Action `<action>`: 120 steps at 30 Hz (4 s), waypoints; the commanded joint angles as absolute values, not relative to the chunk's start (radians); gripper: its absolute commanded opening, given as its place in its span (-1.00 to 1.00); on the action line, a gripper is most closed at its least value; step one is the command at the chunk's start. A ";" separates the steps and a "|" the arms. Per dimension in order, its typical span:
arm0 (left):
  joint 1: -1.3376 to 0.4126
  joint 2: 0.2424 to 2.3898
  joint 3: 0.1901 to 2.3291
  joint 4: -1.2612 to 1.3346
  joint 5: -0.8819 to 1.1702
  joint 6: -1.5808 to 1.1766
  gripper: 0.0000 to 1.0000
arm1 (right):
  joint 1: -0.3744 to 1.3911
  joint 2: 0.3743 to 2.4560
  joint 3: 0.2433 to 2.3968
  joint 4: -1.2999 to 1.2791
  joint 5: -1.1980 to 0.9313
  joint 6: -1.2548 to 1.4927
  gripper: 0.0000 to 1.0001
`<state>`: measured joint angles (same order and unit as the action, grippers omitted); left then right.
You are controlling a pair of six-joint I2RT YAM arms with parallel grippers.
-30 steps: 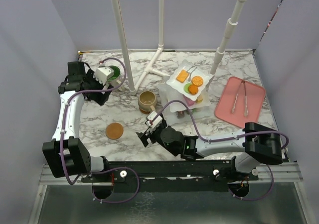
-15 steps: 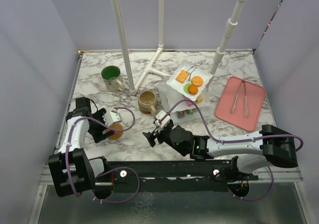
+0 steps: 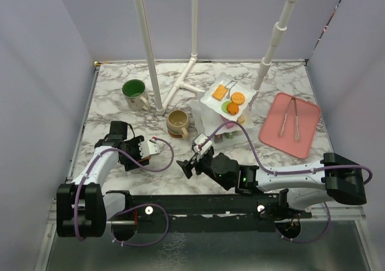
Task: Serve the afternoon tea
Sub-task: Adjust the coaster at the center of the board, then pick up the cup at the center of the board.
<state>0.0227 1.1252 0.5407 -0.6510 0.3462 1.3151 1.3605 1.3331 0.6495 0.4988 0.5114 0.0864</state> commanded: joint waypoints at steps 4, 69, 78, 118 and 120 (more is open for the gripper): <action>-0.084 1.185 0.547 -0.722 0.410 1.276 0.42 | 1.367 1.320 0.638 0.500 0.556 0.103 0.65; 0.249 1.639 1.462 -0.697 0.591 0.542 0.31 | 1.368 1.335 0.646 0.508 0.575 0.120 0.58; 0.176 1.826 1.624 -0.479 0.269 0.216 0.28 | 1.370 1.358 0.659 0.507 0.578 0.127 0.56; 0.107 1.784 1.572 -0.614 0.091 0.181 -1.00 | 1.376 1.418 0.763 0.433 0.574 0.081 0.42; 0.126 1.712 1.545 -0.668 0.127 0.176 -1.00 | 1.376 1.434 0.791 0.429 0.571 0.073 0.42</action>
